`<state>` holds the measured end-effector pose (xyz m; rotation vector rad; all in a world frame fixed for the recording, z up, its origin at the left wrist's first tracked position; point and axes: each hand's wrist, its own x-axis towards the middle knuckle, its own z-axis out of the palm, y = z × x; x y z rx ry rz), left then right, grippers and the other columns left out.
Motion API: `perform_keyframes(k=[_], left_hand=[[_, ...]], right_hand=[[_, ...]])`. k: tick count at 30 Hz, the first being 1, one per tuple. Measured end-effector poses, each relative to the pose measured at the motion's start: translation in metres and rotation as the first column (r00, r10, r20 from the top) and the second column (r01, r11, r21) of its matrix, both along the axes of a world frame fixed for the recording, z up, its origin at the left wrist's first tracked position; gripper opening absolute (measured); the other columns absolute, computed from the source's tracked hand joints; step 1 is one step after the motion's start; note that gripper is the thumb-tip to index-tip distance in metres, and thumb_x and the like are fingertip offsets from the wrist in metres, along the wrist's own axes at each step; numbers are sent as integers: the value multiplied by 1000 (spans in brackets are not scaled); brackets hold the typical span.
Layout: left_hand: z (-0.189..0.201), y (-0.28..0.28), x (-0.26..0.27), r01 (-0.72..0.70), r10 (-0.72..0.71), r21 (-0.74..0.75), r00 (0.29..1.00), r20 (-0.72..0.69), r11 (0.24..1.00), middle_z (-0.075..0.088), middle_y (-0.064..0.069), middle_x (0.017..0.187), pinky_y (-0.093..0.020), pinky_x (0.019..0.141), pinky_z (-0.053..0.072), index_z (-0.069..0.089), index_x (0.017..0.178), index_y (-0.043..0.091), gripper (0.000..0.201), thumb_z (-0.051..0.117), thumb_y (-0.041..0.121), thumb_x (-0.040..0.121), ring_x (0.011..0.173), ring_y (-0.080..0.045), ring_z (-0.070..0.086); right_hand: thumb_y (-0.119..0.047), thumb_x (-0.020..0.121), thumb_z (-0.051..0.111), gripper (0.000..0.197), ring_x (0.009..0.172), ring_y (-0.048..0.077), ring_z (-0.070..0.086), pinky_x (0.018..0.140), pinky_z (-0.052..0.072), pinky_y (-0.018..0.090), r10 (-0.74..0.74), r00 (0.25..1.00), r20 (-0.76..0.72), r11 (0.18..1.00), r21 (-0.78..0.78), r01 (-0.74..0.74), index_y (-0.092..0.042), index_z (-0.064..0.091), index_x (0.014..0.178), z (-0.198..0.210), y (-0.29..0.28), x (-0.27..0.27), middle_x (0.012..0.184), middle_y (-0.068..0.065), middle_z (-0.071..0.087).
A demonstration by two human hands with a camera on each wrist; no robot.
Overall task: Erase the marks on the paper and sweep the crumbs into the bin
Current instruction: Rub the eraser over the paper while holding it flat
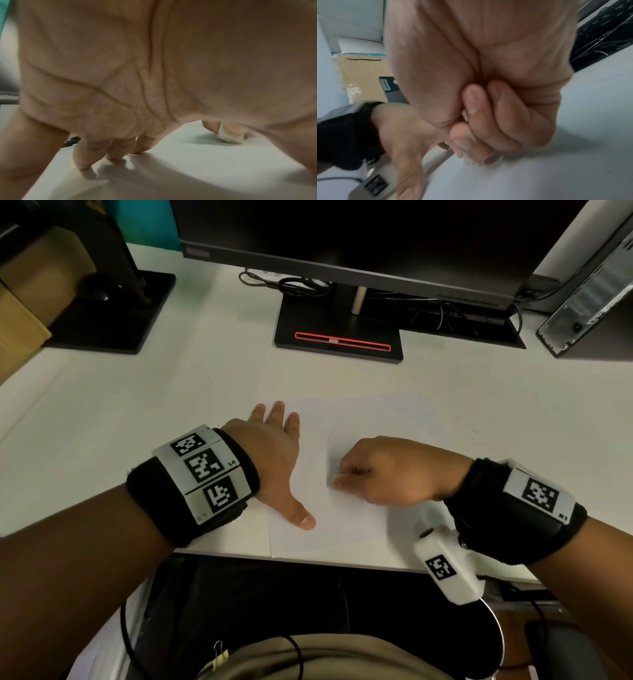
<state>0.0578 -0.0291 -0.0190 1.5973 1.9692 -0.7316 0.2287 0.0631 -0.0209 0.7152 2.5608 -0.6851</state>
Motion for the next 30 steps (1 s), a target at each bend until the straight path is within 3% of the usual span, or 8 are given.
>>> perform_keyframes(k=[4,9,14,18,23,27,30], left_hand=[[0,-1,-1,3,-3,1,1000,-5,1000,-31,-11,161,-56,116,25,-26,153,12,161,61,96,47,152,-33,-15],[-1,-2,-2,-1,1,8,1000,-1,1000,-31,-10,161,-54,116,25,-26,153,13,160,60,96,47,152,-32,-16],[0,-4,-1,5,-5,21,1000,-3,1000,-31,-10,161,-54,117,24,-26,153,13,158,58,97,49,152,-32,-15],[-1,-4,-1,6,-6,30,1000,-4,1000,-30,-9,162,-53,116,24,-26,154,14,158,58,97,49,152,-32,-15],[0,-5,-1,3,-3,27,1000,-8,1000,-30,-10,161,-53,117,23,-26,153,13,158,56,98,48,152,-32,-15],[-1,-4,-1,6,-6,39,1000,-5,999,-29,-10,162,-53,117,24,-25,154,13,157,56,98,49,152,-32,-14],[-1,-5,-1,4,-4,37,1000,-8,999,-29,-10,162,-53,116,24,-25,154,13,158,56,98,48,152,-32,-14]], right_hand=[[-36,103,47,46,61,18,47,62,40,33,-112,993,-47,993,37,114,-1,56,73,2,15,-5,68,6,56],[-39,103,47,45,59,16,48,61,41,31,10,1000,3,1000,-23,-10,-12,51,68,0,-6,-8,63,-1,53],[-36,103,47,44,65,20,51,60,40,32,-116,991,-64,991,59,120,-7,54,71,0,13,-12,71,10,59],[-38,104,46,44,58,12,48,55,37,24,35,999,-5,999,-15,-35,-12,51,68,-3,-10,-13,63,-2,54],[-37,102,47,44,63,19,51,63,42,34,-108,991,-74,993,45,111,-9,53,69,-3,10,-12,69,4,59],[-37,104,46,44,63,18,52,61,42,32,4,999,-38,1000,-14,-5,-8,56,73,-6,-10,-13,72,5,60],[-37,102,47,44,62,17,51,63,42,32,-80,996,-47,997,12,81,-7,58,72,-3,4,-15,68,3,59]])
